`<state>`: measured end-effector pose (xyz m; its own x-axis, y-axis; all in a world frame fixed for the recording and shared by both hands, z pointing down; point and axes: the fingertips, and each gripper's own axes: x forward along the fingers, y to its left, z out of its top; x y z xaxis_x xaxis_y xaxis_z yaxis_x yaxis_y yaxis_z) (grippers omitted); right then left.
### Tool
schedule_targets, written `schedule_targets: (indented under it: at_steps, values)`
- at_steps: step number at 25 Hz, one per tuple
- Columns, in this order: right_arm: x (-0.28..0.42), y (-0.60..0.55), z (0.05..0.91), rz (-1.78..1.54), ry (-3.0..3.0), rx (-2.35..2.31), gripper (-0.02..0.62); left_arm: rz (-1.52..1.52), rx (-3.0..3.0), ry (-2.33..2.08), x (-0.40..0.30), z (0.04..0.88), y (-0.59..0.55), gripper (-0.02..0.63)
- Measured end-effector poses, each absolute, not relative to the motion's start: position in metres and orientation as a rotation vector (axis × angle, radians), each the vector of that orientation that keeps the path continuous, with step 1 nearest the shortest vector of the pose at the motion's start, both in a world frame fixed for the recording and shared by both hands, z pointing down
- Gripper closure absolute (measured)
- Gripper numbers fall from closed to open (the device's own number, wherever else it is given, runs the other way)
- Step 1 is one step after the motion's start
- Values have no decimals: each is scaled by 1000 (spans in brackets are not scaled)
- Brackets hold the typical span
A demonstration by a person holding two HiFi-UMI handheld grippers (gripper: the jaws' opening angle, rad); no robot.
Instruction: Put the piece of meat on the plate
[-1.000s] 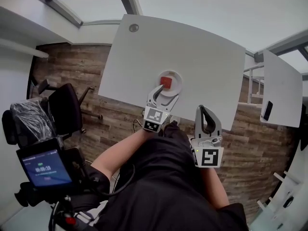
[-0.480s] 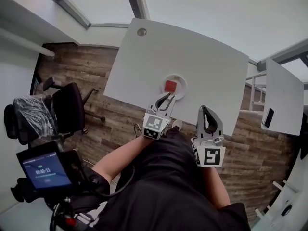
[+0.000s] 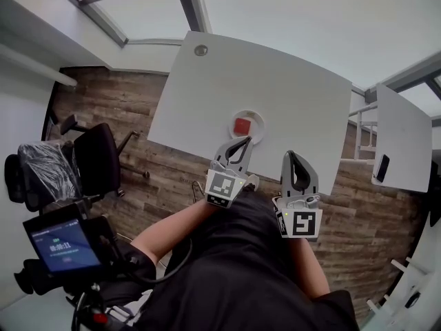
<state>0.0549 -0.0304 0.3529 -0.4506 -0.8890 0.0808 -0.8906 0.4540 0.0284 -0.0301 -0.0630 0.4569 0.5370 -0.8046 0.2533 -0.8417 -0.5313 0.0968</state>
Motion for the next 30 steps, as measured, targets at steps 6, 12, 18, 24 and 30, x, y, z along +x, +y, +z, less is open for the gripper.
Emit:
schedule_targets:
  at_steps: [6, 12, 18, 24, 30]
  values:
    - [49, -34, 355, 37, -2625, 1589, 591, 166, 2611, -1438, -28, 424, -68, 600]
    - [46, -40, 357, 24, -2623, 1575, 591, 34, 2644, -1493, -29, 392, -69, 600]
    - [40, -48, 361, 28, -2633, 1542, 591, -6, 2675, -1604, -34, 380, -68, 600]
    - [36, -52, 363, 24, -2642, 1522, 591, -14, 2665, -1606, -35, 378, -68, 600]
    - [35, -54, 366, 28, -2642, 1517, 591, -1, 2662, -1606, -37, 382, -68, 600]
